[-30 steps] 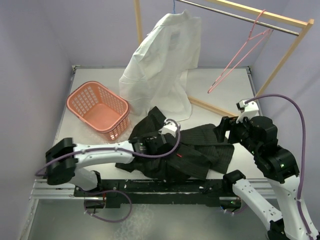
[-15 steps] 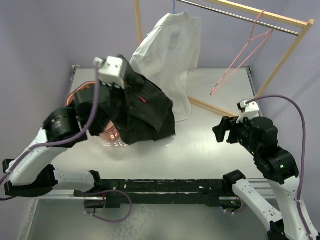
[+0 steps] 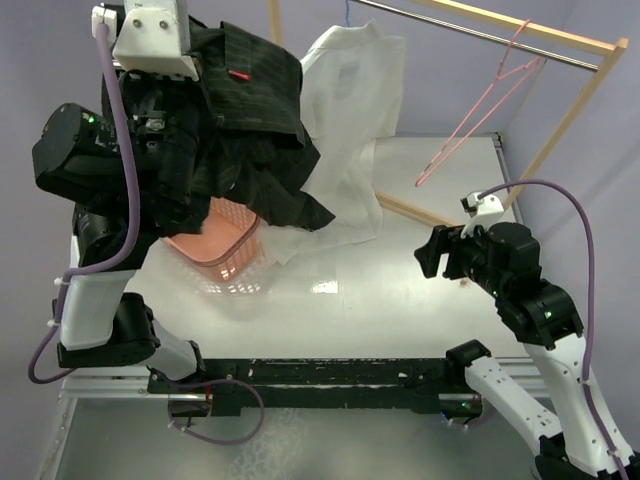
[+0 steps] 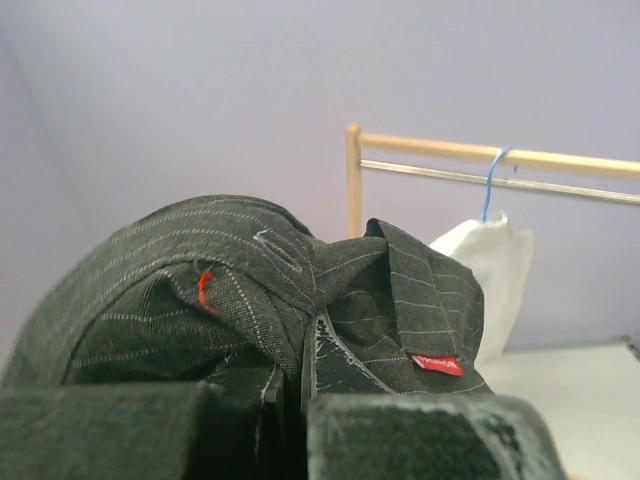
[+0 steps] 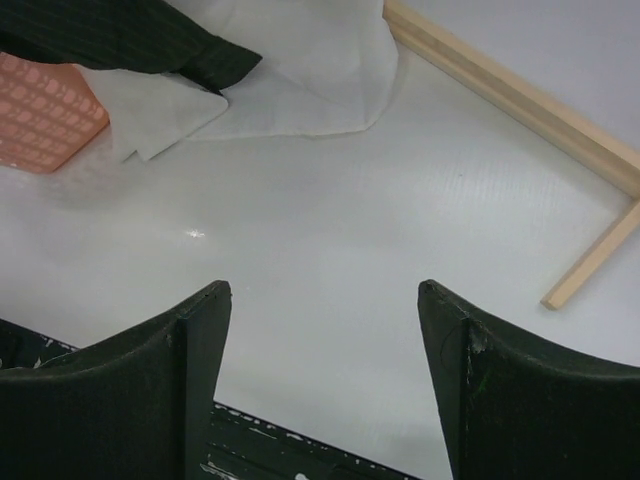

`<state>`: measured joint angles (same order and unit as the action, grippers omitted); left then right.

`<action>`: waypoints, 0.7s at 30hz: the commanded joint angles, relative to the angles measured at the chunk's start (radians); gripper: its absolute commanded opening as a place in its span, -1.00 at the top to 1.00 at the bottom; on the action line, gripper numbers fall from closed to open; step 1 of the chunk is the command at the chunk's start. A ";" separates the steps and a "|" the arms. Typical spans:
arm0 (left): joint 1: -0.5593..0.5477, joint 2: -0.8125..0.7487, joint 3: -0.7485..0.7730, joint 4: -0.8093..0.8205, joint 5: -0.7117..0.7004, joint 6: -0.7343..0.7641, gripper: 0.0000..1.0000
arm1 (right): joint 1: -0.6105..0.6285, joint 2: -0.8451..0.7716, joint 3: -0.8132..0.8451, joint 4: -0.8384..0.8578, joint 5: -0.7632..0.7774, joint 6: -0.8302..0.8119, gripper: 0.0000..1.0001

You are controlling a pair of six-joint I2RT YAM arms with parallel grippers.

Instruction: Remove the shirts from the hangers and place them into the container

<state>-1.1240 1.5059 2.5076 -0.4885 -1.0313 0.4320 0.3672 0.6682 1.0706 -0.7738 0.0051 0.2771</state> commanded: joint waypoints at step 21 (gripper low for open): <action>-0.058 -0.163 -0.358 0.638 -0.170 0.567 1.00 | -0.001 0.083 -0.056 0.169 -0.157 0.047 -0.48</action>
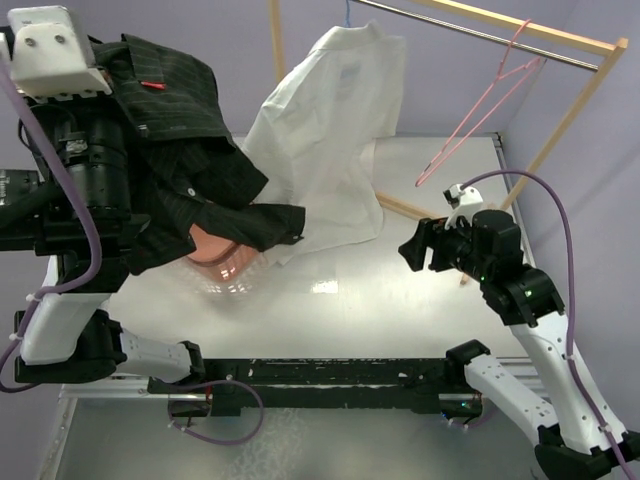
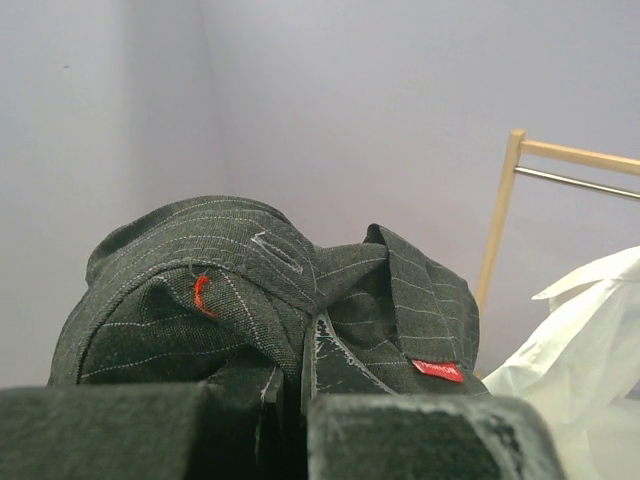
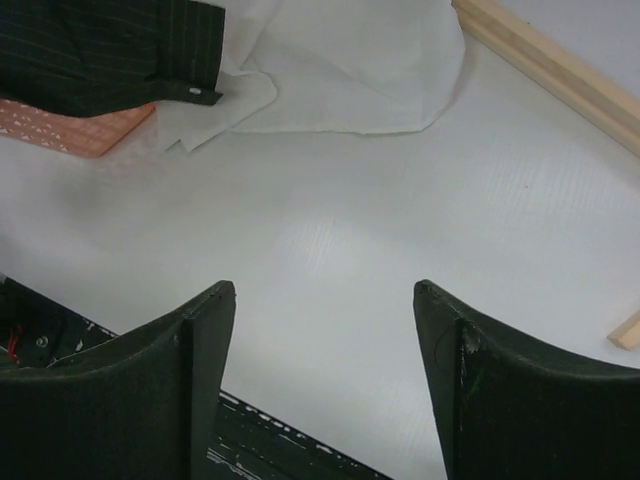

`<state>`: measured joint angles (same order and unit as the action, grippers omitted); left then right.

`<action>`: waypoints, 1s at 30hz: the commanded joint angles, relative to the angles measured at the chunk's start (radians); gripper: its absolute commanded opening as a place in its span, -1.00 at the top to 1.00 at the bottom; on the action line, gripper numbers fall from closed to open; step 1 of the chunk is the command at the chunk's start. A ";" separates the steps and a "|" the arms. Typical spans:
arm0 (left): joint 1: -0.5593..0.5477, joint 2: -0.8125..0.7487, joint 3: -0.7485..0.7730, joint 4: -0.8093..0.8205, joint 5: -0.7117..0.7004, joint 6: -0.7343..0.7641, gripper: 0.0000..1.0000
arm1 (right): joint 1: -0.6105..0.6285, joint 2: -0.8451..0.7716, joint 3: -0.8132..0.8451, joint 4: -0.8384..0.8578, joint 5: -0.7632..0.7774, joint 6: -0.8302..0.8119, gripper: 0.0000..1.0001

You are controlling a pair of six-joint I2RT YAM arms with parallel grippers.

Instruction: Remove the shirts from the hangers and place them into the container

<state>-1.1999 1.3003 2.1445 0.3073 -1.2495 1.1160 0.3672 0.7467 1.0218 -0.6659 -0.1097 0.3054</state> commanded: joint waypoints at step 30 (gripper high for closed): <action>1.224 0.004 -0.619 -0.943 1.229 -1.398 1.00 | -0.001 -0.001 -0.070 0.067 -0.048 -0.012 -0.48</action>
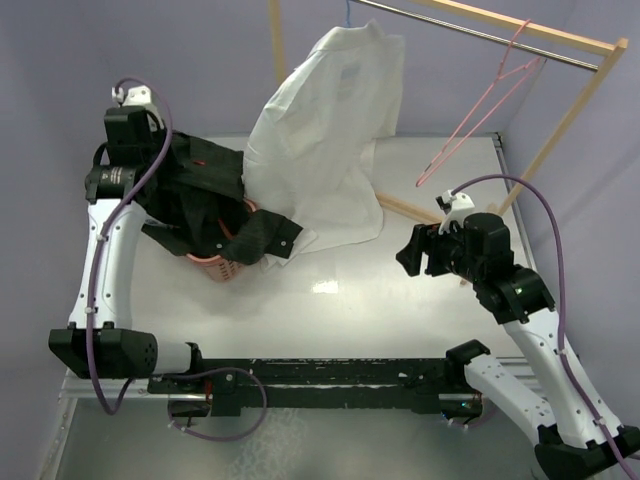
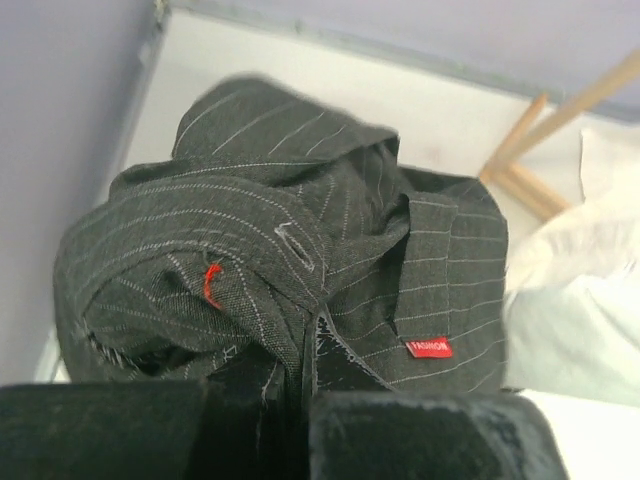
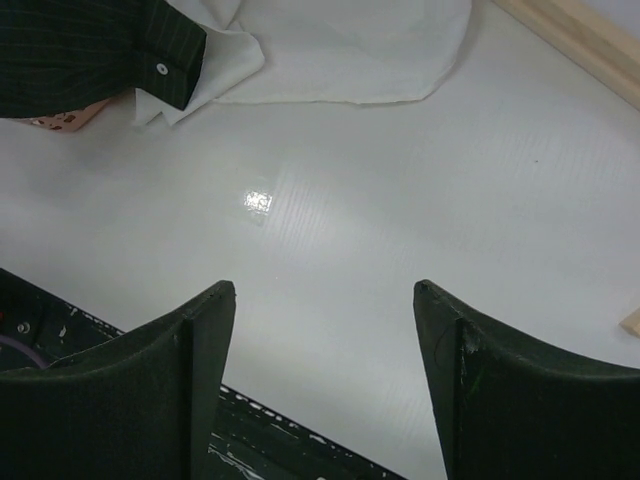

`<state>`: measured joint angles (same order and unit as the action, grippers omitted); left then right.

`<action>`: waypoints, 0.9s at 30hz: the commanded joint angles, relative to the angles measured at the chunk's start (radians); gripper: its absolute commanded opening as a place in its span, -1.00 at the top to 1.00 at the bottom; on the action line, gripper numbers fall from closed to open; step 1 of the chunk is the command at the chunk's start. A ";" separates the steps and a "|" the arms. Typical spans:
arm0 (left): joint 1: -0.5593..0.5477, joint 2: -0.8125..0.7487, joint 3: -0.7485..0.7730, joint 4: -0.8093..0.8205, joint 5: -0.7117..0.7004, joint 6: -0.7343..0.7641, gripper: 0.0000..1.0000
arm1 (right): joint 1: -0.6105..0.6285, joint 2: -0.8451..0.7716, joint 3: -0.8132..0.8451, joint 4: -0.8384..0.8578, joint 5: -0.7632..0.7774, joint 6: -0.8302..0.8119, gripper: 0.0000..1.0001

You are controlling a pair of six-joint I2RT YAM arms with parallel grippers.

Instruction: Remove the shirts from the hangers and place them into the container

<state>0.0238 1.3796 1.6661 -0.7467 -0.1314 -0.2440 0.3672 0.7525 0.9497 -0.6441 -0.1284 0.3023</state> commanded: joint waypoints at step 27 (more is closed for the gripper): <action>-0.007 0.032 -0.642 0.201 0.116 -0.068 0.57 | -0.001 0.026 -0.046 0.119 -0.176 0.015 -0.42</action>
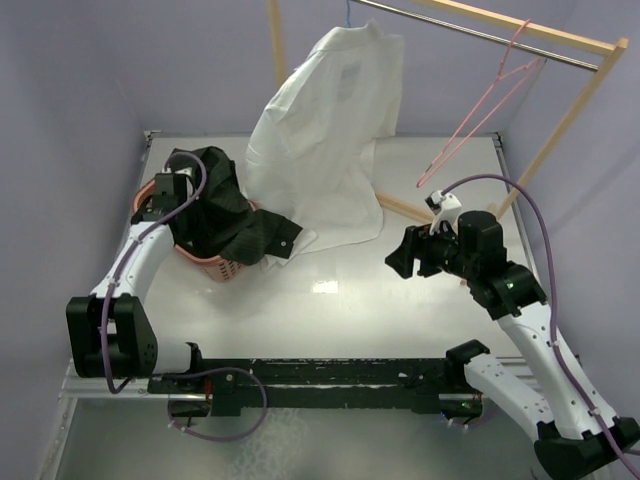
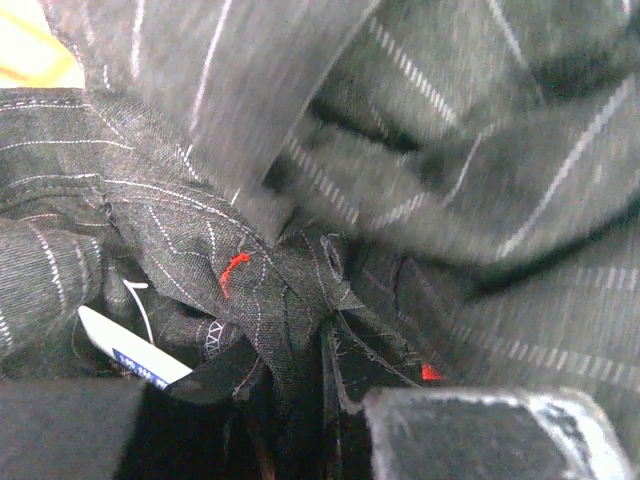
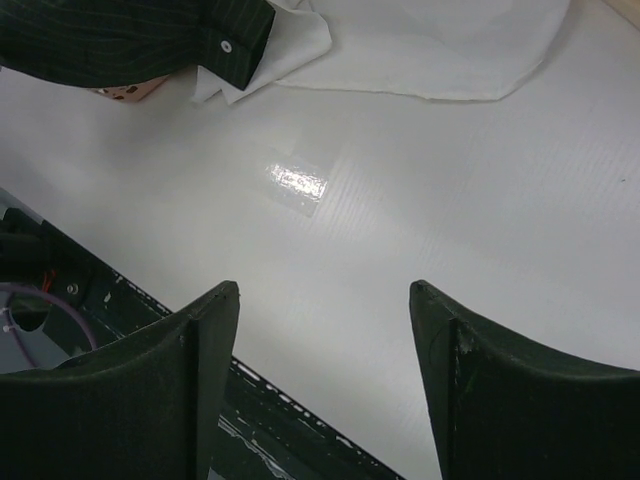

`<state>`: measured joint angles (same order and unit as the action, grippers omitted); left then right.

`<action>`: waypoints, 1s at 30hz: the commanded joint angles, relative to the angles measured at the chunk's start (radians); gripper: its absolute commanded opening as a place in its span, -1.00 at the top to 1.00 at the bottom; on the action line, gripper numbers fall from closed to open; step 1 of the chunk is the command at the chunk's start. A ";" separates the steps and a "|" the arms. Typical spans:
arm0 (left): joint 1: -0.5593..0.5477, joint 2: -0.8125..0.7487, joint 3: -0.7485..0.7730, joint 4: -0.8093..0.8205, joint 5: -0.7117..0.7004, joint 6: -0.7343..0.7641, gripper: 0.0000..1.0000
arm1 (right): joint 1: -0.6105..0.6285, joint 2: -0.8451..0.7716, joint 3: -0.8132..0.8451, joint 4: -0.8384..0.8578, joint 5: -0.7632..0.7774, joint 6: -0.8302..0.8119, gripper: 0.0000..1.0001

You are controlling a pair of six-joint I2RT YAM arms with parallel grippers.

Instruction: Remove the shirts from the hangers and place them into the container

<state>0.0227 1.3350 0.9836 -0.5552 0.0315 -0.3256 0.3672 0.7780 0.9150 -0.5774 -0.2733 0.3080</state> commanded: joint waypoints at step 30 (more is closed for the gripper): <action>-0.074 -0.263 0.283 -0.049 -0.064 -0.022 -0.38 | -0.001 -0.001 0.005 0.030 -0.018 0.009 -0.42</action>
<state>-0.0391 1.1595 1.2213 -0.7040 -0.1020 -0.3214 0.3672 0.7681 0.8944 -0.5713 -0.2798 0.3107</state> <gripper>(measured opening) 0.694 0.713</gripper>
